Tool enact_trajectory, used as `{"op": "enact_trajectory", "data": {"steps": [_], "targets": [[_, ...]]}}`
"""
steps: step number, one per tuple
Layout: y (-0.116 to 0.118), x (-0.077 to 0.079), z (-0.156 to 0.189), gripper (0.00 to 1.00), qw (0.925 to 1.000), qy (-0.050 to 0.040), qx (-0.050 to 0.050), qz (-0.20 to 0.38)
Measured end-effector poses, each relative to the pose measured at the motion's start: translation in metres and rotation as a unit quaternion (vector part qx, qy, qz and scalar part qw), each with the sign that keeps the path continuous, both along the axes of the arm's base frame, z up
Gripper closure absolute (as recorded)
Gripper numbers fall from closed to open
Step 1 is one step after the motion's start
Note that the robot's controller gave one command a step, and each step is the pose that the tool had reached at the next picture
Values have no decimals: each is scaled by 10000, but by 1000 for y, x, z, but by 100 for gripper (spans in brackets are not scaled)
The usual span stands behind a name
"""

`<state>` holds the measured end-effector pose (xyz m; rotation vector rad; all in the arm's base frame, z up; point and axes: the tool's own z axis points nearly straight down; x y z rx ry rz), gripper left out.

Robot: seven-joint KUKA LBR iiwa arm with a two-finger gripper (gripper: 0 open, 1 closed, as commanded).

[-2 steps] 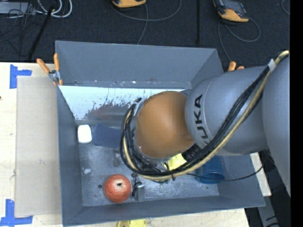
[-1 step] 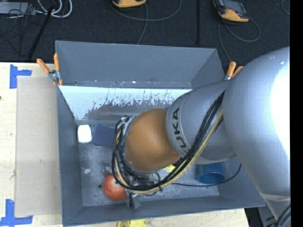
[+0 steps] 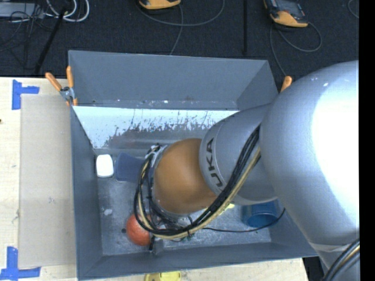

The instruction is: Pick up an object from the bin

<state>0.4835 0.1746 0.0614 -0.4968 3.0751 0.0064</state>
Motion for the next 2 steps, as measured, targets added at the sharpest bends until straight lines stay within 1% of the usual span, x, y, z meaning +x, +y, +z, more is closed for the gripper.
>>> {"op": "enact_trajectory", "data": {"steps": [1,2], "targets": [[-1,-1,3,100,9999,17,-5,-118],[-1,-3,11,100,9998,77,-27,-174]]}}
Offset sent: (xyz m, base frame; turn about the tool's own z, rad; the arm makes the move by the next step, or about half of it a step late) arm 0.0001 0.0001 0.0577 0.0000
